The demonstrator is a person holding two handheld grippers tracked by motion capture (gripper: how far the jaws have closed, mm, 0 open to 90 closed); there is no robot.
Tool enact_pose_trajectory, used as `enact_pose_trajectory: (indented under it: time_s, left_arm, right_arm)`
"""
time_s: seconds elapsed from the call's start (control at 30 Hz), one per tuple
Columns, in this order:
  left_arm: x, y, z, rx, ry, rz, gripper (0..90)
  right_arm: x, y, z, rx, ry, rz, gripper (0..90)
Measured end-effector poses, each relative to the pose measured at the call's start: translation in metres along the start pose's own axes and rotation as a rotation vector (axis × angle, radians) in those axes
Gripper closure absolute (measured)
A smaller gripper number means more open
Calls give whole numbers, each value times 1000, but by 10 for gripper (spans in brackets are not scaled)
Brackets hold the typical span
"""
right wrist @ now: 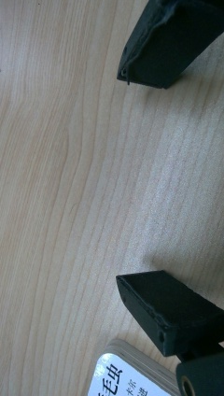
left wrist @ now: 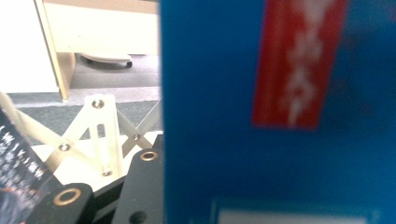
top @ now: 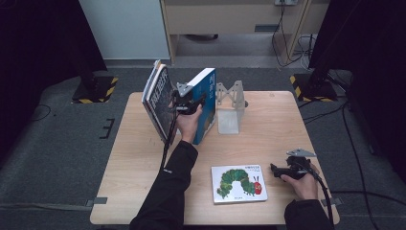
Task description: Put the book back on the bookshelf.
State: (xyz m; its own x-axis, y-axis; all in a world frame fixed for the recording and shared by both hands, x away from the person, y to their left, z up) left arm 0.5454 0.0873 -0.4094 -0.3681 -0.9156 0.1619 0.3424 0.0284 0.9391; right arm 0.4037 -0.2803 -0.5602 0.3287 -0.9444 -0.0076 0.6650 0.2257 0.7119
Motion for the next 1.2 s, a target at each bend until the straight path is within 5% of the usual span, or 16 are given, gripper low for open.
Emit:
enact_pose_trajectory:
  time_s: [0.77, 1.07, 1.2]
  left_arm:
    - [-2, -25, 39, -45, 25, -45, 581]
    - [11, -29, 45, -38, -3, -69, 571]
    - [15, -29, 45, -35, 21, -64, 575]
  right_arm:
    - [0, 0, 0, -1, 0, -2, 42]
    - [0, 0, 0, -2, 0, 3, 42]
    - [-1, 0, 1, -3, 0, 1, 42]
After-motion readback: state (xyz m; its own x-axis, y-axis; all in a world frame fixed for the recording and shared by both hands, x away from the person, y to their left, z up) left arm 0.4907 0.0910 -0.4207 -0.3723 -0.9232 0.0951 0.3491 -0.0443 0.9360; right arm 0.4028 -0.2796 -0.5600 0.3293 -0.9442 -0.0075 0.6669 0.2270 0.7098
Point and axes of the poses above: each handheld gripper's, and its own axes: z roughly backward along the jaws, y roughly out of its top, x roughly to its right, the point moved 3 cm from there along -z, roughly forward along the jaws
